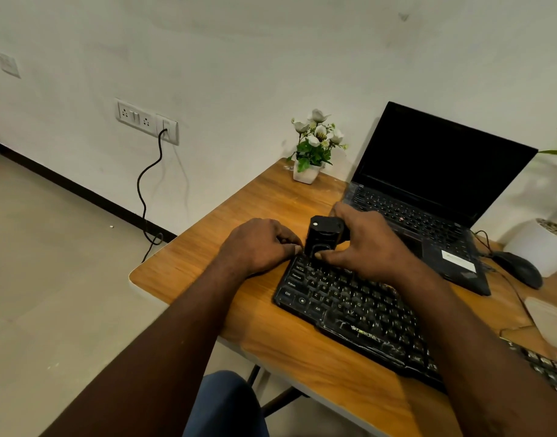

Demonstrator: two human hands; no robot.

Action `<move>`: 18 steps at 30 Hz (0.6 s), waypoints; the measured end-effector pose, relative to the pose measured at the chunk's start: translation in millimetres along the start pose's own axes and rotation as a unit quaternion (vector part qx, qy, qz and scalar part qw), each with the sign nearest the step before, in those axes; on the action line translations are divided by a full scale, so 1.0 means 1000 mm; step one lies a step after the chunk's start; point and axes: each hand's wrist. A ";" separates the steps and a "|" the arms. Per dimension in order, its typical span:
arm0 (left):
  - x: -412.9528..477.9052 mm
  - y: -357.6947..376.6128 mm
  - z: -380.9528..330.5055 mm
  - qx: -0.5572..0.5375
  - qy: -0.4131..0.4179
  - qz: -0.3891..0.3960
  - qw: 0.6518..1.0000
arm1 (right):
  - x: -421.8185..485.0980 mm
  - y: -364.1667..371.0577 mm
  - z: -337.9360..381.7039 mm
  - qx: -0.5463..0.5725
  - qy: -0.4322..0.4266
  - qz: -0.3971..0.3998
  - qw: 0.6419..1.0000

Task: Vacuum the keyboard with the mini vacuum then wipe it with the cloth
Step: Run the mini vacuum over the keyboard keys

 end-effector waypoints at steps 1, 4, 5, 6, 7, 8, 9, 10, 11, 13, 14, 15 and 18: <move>-0.001 0.000 -0.001 -0.002 -0.002 -0.003 1.000 | 0.000 0.006 0.004 0.013 -0.001 -0.009 1.000; -0.001 0.000 -0.001 -0.005 -0.004 -0.005 1.000 | -0.002 0.014 0.005 0.029 0.004 -0.009 1.000; -0.001 0.000 -0.001 -0.007 -0.003 -0.002 1.000 | -0.003 0.011 0.002 0.026 0.010 -0.002 1.000; -0.001 0.000 0.000 -0.009 -0.003 0.000 1.000 | -0.005 0.006 -0.002 0.020 0.018 0.009 1.000; 0.000 0.000 0.001 -0.012 -0.003 0.000 1.000 | -0.007 -0.001 -0.005 0.013 0.027 0.024 0.999; 0.001 0.001 0.002 -0.015 -0.004 -0.001 1.000 | -0.009 -0.008 -0.009 0.003 0.035 0.039 0.999; 0.001 0.001 0.003 -0.015 -0.004 -0.002 1.000 | -0.011 -0.014 -0.011 -0.007 0.039 0.048 0.998; 0.001 0.001 0.003 -0.013 -0.004 -0.002 1.000 | -0.011 -0.017 -0.011 -0.015 0.038 0.047 0.998; 0.001 0.002 0.003 -0.010 -0.003 -0.002 1.000 | -0.011 -0.018 -0.010 -0.018 0.035 0.034 0.999; 0.000 0.001 0.001 -0.009 0.001 -0.006 1.000 | -0.008 -0.010 -0.005 -0.004 0.025 -0.012 1.000; 0.000 0.000 0.000 -0.008 0.003 -0.008 1.000 | -0.007 -0.003 -0.001 0.004 0.019 -0.028 0.999; -0.001 0.000 -0.001 -0.005 0.003 -0.011 1.000 | -0.005 0.005 0.004 0.007 0.013 -0.033 0.999; -0.002 0.000 -0.003 -0.002 -0.001 -0.015 1.000 | -0.004 0.015 0.010 -0.008 0.002 -0.013 1.000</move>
Point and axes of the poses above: each hand's wrist, its own x-axis towards the middle knuckle, its own y-axis out of the palm, z = x × y, and after that the axes turned 1 degree about -x, right-handed
